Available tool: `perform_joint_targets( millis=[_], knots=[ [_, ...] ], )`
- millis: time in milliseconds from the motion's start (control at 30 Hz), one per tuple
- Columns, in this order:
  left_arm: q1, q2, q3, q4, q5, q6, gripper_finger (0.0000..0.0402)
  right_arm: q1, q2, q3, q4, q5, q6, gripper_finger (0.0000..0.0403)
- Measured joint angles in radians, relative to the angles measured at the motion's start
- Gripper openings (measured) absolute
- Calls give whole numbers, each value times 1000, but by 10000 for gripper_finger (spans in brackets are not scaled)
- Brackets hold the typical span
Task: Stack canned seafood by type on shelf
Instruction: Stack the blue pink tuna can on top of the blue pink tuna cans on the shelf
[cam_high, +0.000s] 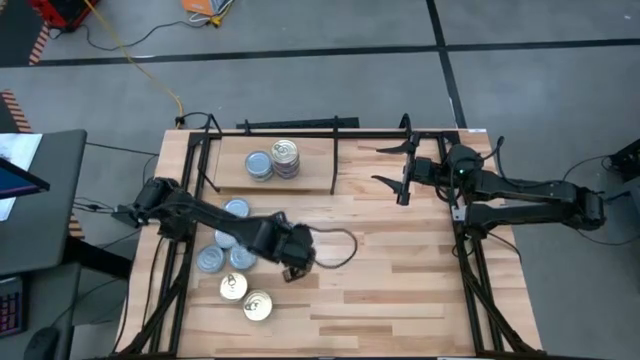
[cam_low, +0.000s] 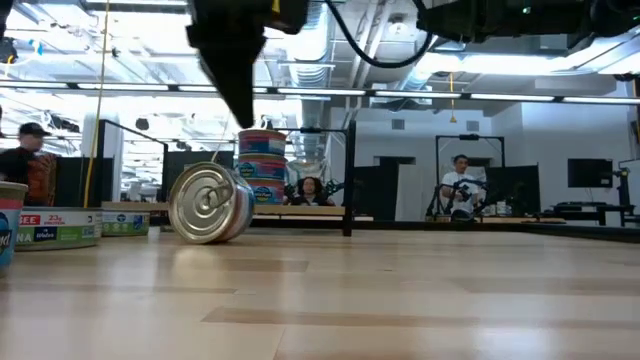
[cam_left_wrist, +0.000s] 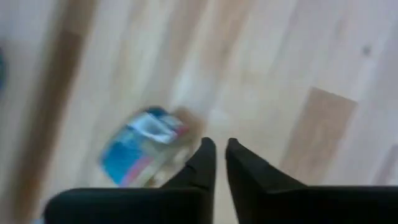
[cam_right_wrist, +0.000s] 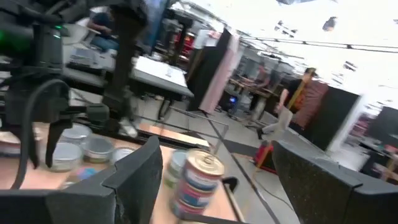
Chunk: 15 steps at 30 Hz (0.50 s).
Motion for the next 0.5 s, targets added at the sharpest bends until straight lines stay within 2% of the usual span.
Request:
perform_joint_targets(
  millis=[67,200,300,400,500],
  knots=[
    [29,0,15,-1,-13,61,57,-28,-1,0,3,1,1,331],
    [79,0,14,3,-112,221,133,-104,-1,0,-10,-1,49,331],
    [124,0,-5,48,-134,398,188,-155,1,0,-24,-22,74,331],
    [171,1,-12,82,-56,587,228,-190,1,0,-38,-51,113,331],
    [229,0,-11,98,87,698,251,-219,1,0,-55,-77,139,331]
  ],
)
